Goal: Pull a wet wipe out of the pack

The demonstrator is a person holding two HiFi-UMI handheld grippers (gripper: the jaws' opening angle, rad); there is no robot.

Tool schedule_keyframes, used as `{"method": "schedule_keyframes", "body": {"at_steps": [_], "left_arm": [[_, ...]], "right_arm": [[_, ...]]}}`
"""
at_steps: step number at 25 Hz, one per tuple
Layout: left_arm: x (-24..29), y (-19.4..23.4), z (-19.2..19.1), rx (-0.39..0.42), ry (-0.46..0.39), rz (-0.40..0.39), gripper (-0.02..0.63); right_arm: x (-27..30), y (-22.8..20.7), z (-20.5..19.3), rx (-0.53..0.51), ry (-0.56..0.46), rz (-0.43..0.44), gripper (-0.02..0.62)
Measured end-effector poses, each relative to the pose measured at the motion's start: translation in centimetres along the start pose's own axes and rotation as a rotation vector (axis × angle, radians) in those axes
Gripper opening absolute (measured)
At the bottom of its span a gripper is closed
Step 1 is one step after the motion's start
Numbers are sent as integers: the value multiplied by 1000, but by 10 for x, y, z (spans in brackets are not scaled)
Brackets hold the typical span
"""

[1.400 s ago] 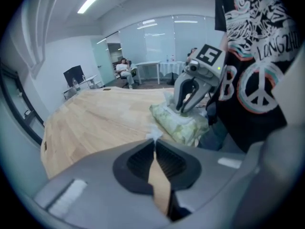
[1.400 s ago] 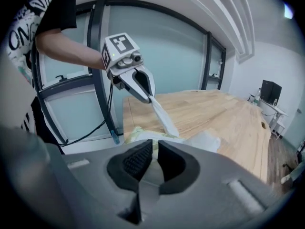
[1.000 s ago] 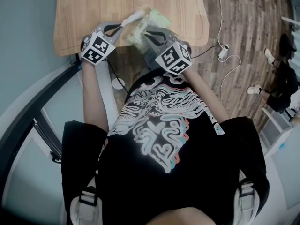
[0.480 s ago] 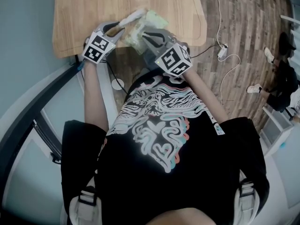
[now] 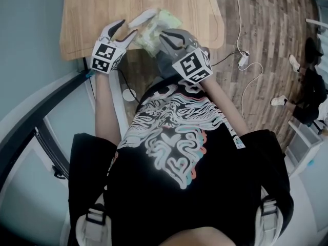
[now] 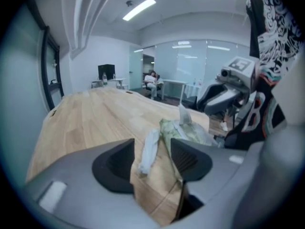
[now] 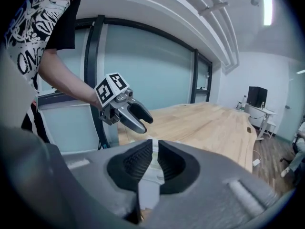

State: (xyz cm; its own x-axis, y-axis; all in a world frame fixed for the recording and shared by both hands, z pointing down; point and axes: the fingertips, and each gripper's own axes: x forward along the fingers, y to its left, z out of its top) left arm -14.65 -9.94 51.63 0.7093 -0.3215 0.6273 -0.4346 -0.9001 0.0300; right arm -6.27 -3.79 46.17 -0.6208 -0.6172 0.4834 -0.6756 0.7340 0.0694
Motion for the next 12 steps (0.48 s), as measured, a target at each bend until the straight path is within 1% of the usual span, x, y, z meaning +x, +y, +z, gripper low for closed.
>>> {"method": "schedule_keyframes", "body": {"at_steps": [2,4,5,6,7,8,9,10,11,12], "left_arm": [[-9,-3,11,-19,-60,33,204],[-19,-7,23,7,-108,80,192],[-26,-9,29,42,-127,116,136],[-34,-12,34,85,-140,158,9],[-41,-15,37,119,-147,198,-11],[-48,-18,40,131,-153,230,-11],[-53,-21,42,116,-164,252,-11],[-58,-23,45,77,-182,270,-11],[-64,-24,47,19,-209,281,-11],[-69,-26,50,-59,-244,282,-11]], "right_arm": [[-9,-2,3,-17,-21,-42,35],[-18,-6,9,-48,-48,-92,35],[-23,-8,13,-62,-59,-114,35],[-27,-9,18,-70,-69,-133,34],[-31,-8,21,-75,-80,-146,35],[-36,-6,25,-78,-89,-157,34],[-41,-4,27,-83,-92,-169,34],[-46,-3,29,-89,-92,-181,34],[-51,-1,31,-92,-92,-193,34],[-56,1,33,-94,-95,-205,34]]}}
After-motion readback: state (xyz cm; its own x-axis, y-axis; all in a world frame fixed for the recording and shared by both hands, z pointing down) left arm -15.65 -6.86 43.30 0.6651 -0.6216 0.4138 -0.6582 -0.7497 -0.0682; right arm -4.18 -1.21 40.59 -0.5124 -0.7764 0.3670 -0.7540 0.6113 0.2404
